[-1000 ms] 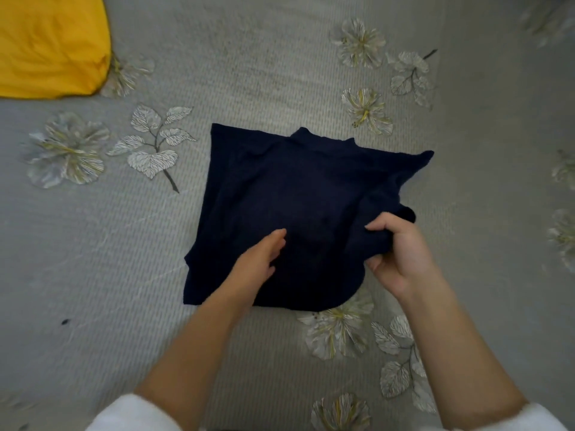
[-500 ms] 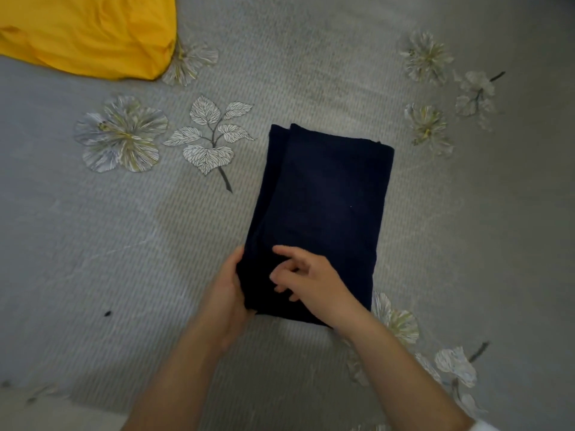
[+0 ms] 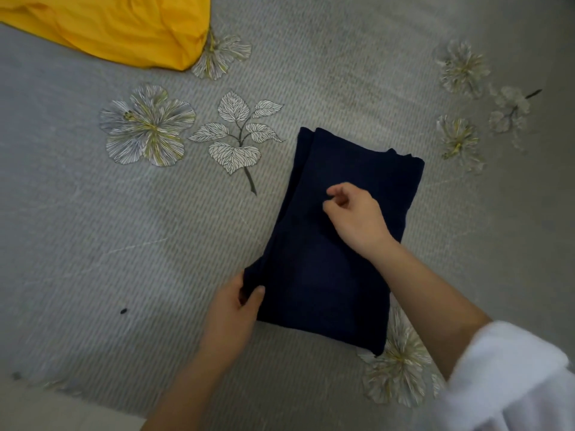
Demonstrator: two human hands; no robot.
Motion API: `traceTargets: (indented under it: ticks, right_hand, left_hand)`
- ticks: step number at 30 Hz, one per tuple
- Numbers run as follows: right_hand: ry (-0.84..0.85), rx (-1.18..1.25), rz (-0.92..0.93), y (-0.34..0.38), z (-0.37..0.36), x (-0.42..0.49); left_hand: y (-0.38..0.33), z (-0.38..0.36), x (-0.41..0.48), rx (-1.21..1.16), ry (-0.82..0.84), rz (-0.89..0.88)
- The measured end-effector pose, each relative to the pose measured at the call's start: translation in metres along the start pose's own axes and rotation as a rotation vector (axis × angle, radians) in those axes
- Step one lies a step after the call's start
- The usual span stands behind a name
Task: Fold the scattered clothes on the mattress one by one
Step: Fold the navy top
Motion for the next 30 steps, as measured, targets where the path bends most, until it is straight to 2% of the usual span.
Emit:
traceTargets:
  ticks: [2,4,7,9,11,13,14,16,18,19,21,23,26,30]
  right_hand:
    - [-0.023,-0.086,0.09,0.012,-0.014,0.012]
    - [-0.049,-0.177,0.084,0.022,-0.026,0.023]
    - [-0.053,-0.388,0.103,0.031,-0.038,0.039]
    - [-0.081,-0.237,0.144,0.035,-0.041,0.045]
    - [0.006,-0.1,0.229,0.042,-0.041,0.044]
    - [0.117,-0.126,0.301,0.038,-0.037,0.039]
    - [0.07,-0.129,0.291,0.03,-0.032,0.038]
    - [-0.204,-0.079,0.176,0.008,-0.013,0.036]
    - [-0.453,-0.111,-0.065,-0.019,0.009,0.027]
    - [-0.497,-0.147,-0.226,-0.039,0.018,0.021]
    - [-0.459,-0.158,-0.531,-0.076,0.029,0.006]
    - [-0.374,-0.035,-0.665,-0.103,0.032,-0.005]
    - [-0.232,0.129,-0.659,-0.103,0.039,-0.009]
    - [0.052,0.021,-0.661,-0.077,0.044,-0.024]
  left_hand:
    - [0.005,-0.001,-0.003,0.085,-0.056,-0.056]
    - [0.01,-0.002,-0.003,0.219,-0.154,-0.118]
    - [0.011,-0.007,-0.002,0.208,-0.121,-0.09]
    - [0.013,-0.009,0.0,0.168,-0.086,-0.022]
    - [0.016,-0.009,0.004,0.144,-0.063,0.026]
    - [0.016,-0.01,0.007,0.102,-0.021,0.071]
    - [0.014,-0.009,0.006,0.07,0.011,0.111]
    - [0.009,-0.006,0.004,-0.005,0.059,0.196]
    - [0.006,-0.003,0.001,-0.089,0.063,0.254]
    - [0.005,-0.003,-0.001,-0.128,0.056,0.273]
    - [0.003,-0.001,-0.005,-0.173,0.036,0.279]
    - [-0.001,-0.001,-0.008,-0.208,0.012,0.277]
    - [-0.004,0.0,-0.013,-0.263,-0.068,0.306]
    - [-0.013,0.022,-0.004,-0.348,-0.319,0.288]
Point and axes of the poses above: each hand's wrist, its own x-axis towards the middle knuckle, its own z-axis out of the back of the hand, y = z × x, the point moved 1 cm from there along x, towards the middle knuckle, and after that the axes turned 15 degrees about -y, right-handed, at the moved point
